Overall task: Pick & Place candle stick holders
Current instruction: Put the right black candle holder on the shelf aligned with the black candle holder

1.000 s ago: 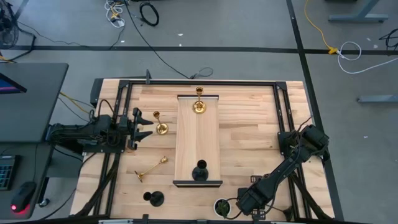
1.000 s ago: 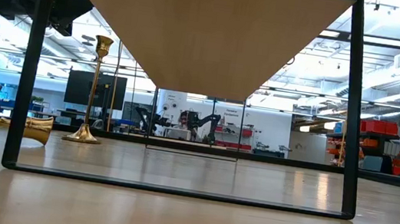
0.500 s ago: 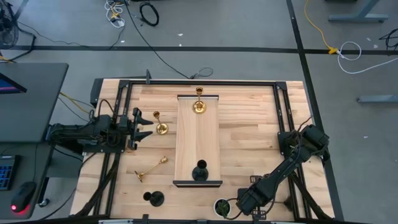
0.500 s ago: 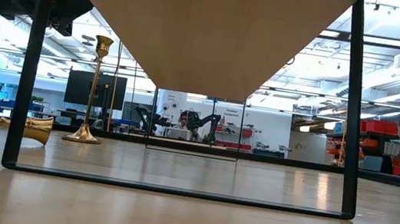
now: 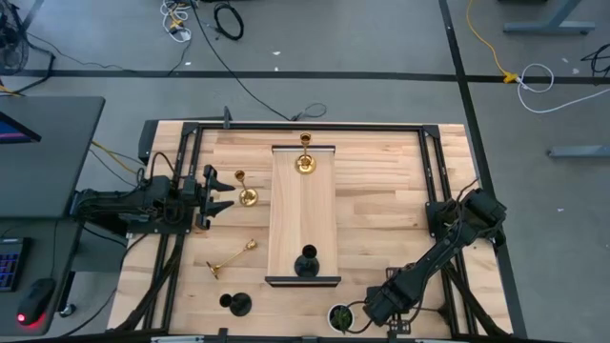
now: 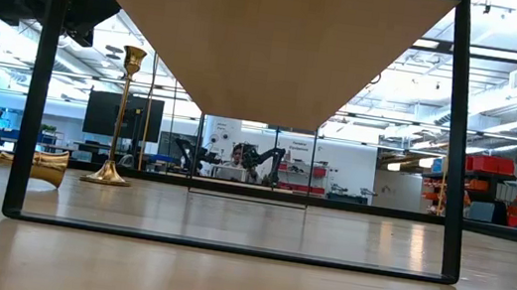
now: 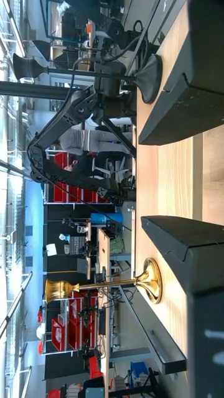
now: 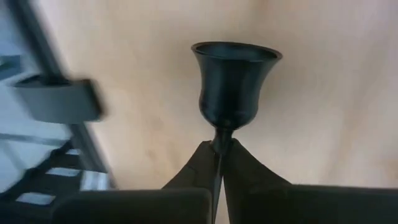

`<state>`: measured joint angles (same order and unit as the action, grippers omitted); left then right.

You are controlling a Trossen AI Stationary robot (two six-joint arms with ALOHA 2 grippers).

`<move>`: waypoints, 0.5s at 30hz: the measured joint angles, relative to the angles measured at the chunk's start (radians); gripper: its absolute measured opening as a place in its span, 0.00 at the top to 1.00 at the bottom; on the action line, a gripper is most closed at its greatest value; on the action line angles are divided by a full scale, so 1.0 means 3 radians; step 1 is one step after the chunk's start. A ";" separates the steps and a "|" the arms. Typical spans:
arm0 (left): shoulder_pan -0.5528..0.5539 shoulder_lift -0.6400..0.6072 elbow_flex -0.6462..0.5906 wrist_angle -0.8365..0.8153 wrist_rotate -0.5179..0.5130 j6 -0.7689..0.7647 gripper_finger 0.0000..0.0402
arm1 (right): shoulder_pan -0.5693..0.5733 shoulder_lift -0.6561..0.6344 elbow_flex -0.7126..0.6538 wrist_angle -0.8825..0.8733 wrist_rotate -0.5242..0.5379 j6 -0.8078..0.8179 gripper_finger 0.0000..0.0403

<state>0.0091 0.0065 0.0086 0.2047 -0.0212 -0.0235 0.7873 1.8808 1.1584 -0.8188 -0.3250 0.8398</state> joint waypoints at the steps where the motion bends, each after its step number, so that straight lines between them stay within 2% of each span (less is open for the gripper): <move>1: 0.0000 -0.0001 0.0000 0.0000 0.0000 0.0000 0.51 | -0.0011 -0.0037 -0.0003 -0.0073 0.0020 -0.0005 0.99; 10: -0.0001 0.0000 -0.0001 0.0000 0.0000 0.0000 0.51 | -0.0098 -0.0459 0.0003 -0.0291 0.0149 -0.0015 0.99; 15: 0.0001 -0.0001 0.0000 0.0000 0.0000 -0.0001 0.51 | -0.0185 -0.0812 0.0005 -0.0294 0.0402 -0.0090 0.99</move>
<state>0.0093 0.0063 0.0086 0.2047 -0.0212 -0.0237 0.7318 1.6373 1.1599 -0.9070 -0.2042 0.8127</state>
